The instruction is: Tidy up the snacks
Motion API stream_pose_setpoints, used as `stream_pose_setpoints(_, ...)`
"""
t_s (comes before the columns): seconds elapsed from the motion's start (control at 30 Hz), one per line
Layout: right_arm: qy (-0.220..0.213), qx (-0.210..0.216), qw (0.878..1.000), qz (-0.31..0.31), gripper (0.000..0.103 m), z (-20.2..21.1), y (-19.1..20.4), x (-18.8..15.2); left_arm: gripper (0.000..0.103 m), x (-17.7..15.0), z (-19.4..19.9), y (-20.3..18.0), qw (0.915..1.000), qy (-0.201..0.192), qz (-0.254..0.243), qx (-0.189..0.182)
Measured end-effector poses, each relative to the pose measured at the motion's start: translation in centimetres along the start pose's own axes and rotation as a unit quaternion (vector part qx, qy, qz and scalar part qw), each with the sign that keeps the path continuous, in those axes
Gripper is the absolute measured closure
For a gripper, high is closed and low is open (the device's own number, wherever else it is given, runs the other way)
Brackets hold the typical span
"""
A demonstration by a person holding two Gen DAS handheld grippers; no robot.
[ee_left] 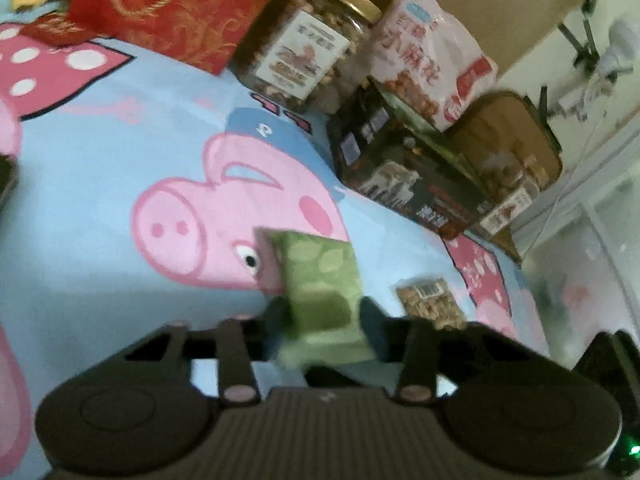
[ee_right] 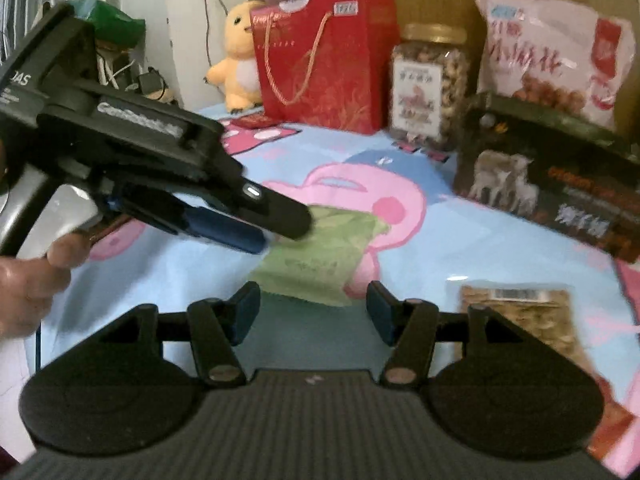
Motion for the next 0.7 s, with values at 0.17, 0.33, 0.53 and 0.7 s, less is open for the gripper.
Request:
stream_pose_setpoints(0.17, -0.025, -0.016, 1.0, 0.0, 0.064, 1.6, 0.0, 1.0, 0.069, 1.5, 0.7, -3.2, 0.9991, -0.013, -0.039, -0.011)
stream_pose_setpoints(0.33, -0.083, -0.049, 0.995, -0.001, 0.064, 4.1, -3.2, 4.9, 0.069, 6.3, 0.9, -8.4, 0.9956, -0.047, -0.068, -0.045)
stream_pose_setpoints(0.53, -0.113, -0.112, 0.987, 0.008, 0.064, 3.6, -9.5, 10.2, 0.067, 12.4, -4.0, -12.3, 0.9934, -0.066, -0.08, -0.048)
stream_pose_setpoints(0.7, -0.088, -0.106, 0.989, -0.045, 0.064, -0.3, -15.0, 11.0, 0.067, 14.6, -9.0, -12.0, 0.9947, -0.061, -0.082, 0.005)
Point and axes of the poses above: each gripper's, at about its wrist camera, not at the fingertips, and z roughly against the way its jaws point, y to its left, x to its top, the point moved 9 cm from there along -z, roughly the way its jaws point, and after that the axes turned 5 degrees about z, right-handed, at the moved point
